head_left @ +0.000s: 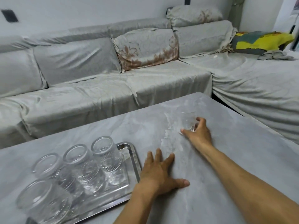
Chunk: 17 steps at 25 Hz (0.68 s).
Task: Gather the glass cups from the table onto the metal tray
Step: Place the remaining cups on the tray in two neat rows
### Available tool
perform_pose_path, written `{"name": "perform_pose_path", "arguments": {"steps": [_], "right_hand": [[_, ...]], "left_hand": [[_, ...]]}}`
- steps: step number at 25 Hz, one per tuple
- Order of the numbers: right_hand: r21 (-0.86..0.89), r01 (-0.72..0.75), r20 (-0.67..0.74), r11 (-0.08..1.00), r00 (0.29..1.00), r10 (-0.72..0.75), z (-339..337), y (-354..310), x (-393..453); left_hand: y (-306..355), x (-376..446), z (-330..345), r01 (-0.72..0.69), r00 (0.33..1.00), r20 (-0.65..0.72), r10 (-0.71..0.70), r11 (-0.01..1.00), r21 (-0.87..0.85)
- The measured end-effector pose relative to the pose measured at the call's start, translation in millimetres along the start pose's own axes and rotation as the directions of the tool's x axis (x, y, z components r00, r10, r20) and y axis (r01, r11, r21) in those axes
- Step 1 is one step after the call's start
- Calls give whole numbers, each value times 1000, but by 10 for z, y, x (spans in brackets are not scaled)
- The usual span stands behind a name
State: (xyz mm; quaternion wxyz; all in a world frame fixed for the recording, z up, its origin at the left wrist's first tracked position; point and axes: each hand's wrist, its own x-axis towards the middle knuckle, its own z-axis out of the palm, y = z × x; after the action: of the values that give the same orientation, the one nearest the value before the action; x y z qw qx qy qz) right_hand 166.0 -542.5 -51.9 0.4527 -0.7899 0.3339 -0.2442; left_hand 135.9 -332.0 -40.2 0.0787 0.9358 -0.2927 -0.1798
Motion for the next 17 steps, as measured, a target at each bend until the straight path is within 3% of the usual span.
{"name": "perform_pose_path", "arguments": {"steps": [3,6,8,12,17], "right_hand": [[-122,-40,89,992,995,52,-164,-23,-191],[-2,-69,67,998,995,69,-237,-77,-498],[39,-89,30,995,996,88,-288,-129,-645],[-146,-63,171,987,981,88,-352,-267,-852],[27,25,225,999,974,-30,-54,-618,-738]], "left_hand": [[43,-282,92,-67,989,-137,55,993,-92],[-59,-686,41,-231,917,-353,184,968,-96],[-211,-924,-84,-247,866,-471,166,962,-114],[-516,-1483,-249,-219,836,-537,114,966,-135],[-683,-1543,-272,-228,773,-624,115,968,-105]]}}
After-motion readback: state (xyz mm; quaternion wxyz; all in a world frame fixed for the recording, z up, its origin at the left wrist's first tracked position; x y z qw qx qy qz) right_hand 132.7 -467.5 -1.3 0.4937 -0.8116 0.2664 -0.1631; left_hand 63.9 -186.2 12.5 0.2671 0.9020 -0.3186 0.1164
